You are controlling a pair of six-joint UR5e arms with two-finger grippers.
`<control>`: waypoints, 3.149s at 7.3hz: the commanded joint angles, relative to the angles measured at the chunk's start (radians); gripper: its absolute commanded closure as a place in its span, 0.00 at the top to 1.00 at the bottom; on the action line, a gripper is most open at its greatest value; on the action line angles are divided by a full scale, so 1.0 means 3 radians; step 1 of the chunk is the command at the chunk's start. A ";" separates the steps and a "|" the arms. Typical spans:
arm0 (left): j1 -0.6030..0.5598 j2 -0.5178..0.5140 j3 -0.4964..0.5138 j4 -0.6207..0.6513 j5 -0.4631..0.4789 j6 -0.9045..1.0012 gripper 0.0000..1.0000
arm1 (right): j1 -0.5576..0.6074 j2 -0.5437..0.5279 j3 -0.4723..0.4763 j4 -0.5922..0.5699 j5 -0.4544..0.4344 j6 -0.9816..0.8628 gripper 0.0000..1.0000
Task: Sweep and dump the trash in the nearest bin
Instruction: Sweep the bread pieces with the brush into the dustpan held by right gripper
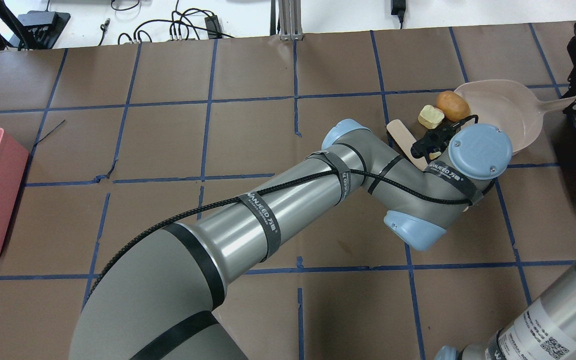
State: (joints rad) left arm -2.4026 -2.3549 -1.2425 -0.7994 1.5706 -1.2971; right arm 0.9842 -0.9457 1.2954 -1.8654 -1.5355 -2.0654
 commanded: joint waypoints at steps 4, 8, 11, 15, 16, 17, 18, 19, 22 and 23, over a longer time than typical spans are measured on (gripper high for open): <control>-0.0106 -0.0255 0.0368 -0.0096 0.0108 0.0023 0.08 | 0.0002 -0.0003 0.0008 -0.0005 0.0000 0.0023 0.00; -0.0101 -0.0469 0.0709 -0.0107 0.0194 0.0115 0.08 | 0.0002 -0.0003 0.0008 -0.0005 0.0010 0.0033 0.00; -0.0096 -0.0505 0.0782 -0.0107 0.0246 0.0386 0.08 | 0.0058 0.0003 0.0013 -0.0005 0.0031 0.0043 0.00; -0.0096 -0.0561 0.0787 -0.0102 0.0364 0.0632 0.08 | 0.0063 0.0003 0.0013 -0.0010 0.0036 0.0043 0.00; -0.0096 -0.0562 0.0787 -0.0107 0.0374 0.0703 0.08 | 0.0063 0.0003 0.0018 -0.0010 0.0036 0.0043 0.00; -0.0096 -0.0562 0.0833 -0.0107 0.0369 0.0703 0.08 | 0.0068 0.0003 0.0018 -0.0010 0.0051 0.0043 0.00; -0.0101 -0.0602 0.0935 -0.0107 0.0364 0.0688 0.08 | 0.0079 0.0003 0.0018 -0.0010 0.0102 0.0048 0.00; -0.0101 -0.0689 0.1042 -0.0107 0.0364 0.0708 0.08 | 0.0084 0.0003 0.0018 -0.0005 0.0112 0.0043 0.00; -0.0101 -0.0782 0.1140 -0.0107 0.0359 0.0857 0.08 | 0.0165 0.0003 0.0069 0.0021 0.0312 0.0038 0.00; -0.0106 -0.0781 0.1140 -0.0107 0.0364 0.0857 0.08 | 0.0216 0.0003 0.0069 0.0026 0.0342 0.0038 0.00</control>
State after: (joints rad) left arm -2.4334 -2.5887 -0.9031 -0.8314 1.6786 -1.0442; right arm 1.0297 -0.9447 1.3138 -1.8588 -1.4453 -2.0538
